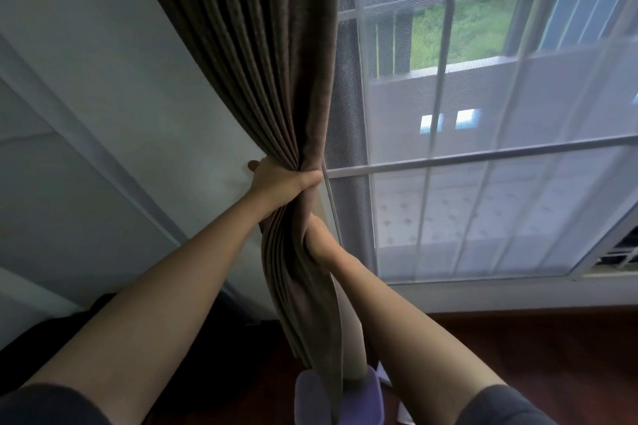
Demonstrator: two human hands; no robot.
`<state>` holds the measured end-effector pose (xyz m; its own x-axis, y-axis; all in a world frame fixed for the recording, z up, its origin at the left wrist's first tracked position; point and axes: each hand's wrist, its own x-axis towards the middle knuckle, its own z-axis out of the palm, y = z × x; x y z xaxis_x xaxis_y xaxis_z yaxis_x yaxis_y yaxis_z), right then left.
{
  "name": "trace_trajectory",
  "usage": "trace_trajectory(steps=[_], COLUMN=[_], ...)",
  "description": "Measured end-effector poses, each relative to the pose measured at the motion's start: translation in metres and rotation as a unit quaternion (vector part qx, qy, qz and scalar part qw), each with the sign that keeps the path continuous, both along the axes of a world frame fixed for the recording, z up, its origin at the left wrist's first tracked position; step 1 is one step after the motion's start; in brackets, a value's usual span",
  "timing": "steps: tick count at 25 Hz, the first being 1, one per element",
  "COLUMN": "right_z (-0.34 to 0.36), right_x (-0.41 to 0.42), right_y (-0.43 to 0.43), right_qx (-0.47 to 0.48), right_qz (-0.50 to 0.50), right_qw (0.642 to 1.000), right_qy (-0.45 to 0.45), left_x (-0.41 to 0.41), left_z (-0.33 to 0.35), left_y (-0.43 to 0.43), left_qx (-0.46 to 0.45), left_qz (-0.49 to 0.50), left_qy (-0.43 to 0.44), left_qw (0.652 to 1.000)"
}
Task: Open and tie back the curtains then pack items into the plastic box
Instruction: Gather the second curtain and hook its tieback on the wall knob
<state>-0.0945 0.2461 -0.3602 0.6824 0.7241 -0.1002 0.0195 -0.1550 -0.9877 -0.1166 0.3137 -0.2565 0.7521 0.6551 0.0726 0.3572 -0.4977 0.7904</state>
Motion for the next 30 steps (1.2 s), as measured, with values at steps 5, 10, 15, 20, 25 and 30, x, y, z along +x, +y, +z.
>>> trace_trajectory(steps=[5,10,15,20,25,30], right_z=[-0.005,-0.016,-0.011,-0.019,-0.035,-0.036], right_x=[0.003,0.024,0.025,0.029,0.029,0.022], right_y=[0.015,0.032,0.075,0.109,0.115,0.092], right_qx=[-0.048,-0.102,-0.129,-0.111,-0.098,-0.081], right_qz=[0.017,-0.017,0.025,0.063,0.055,0.008], right_qw=[0.999,0.995,0.988,0.991,0.993,0.997], right_qy=[-0.013,-0.013,-0.082,-0.03,0.033,0.012], left_x=[-0.04,-0.078,-0.1,-0.115,-0.122,-0.112], left_z=[0.002,0.02,0.034,0.036,0.038,0.036], left_y=[0.049,0.102,0.13,0.15,0.164,0.17], left_qx=[0.002,0.027,0.023,0.036,0.03,0.027], left_qz=[0.049,0.14,0.164,0.166,0.162,0.213], left_qy=[-0.058,-0.056,-0.056,-0.053,-0.052,-0.057], left_qw=[0.997,0.988,0.985,0.984,0.985,0.975])
